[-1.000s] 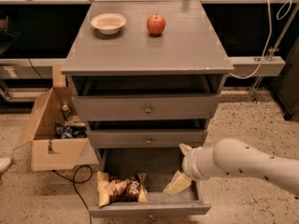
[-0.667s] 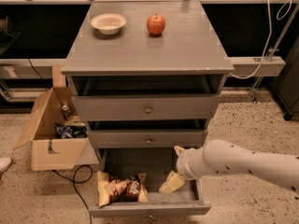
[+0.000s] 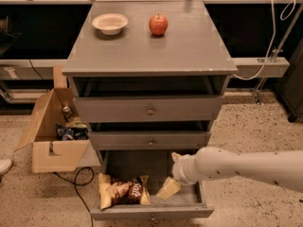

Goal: Pick brown chip bag from bottom drawer and place on counter

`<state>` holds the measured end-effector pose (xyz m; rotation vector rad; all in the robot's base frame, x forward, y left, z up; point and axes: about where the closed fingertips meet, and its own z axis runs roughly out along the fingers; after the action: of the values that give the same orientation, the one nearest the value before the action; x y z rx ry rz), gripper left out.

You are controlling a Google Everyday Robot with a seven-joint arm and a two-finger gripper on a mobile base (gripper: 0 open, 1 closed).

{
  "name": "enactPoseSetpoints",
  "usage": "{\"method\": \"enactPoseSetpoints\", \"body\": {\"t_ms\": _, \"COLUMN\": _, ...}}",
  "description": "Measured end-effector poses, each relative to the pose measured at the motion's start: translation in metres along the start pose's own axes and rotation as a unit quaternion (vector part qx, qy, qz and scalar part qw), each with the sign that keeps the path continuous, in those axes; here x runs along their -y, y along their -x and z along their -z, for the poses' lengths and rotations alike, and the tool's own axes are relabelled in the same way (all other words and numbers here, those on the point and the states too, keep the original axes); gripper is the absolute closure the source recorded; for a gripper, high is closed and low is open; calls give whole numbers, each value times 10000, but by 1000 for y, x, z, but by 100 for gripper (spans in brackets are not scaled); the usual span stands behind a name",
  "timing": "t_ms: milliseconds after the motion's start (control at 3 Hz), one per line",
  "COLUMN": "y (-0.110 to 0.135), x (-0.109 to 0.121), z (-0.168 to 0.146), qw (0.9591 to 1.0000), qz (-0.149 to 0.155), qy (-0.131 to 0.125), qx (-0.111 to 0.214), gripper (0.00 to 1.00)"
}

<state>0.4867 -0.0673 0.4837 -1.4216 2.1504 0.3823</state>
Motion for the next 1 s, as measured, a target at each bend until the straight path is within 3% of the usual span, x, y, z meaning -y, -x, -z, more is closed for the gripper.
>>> {"method": "enactPoseSetpoints", "body": {"t_ms": 333, "y": -4, "x": -1, "z": -45, "qw": 9999, "qz": -89, "qy": -47, "qx": -55, "gripper": 0}}
{"method": "enactPoseSetpoints", "body": {"t_ms": 667, "y": -3, "x": -11, "z": -95, "qw": 9995, "qz": -78, "qy": 240, "qx": 172, "gripper": 0}}
{"method": "enactPoseSetpoints", "body": {"t_ms": 1000, "y": -1, "x": -4, "z": -126, "qw": 9948, "qz": -369, "qy": 528, "qx": 787, "gripper": 0}}
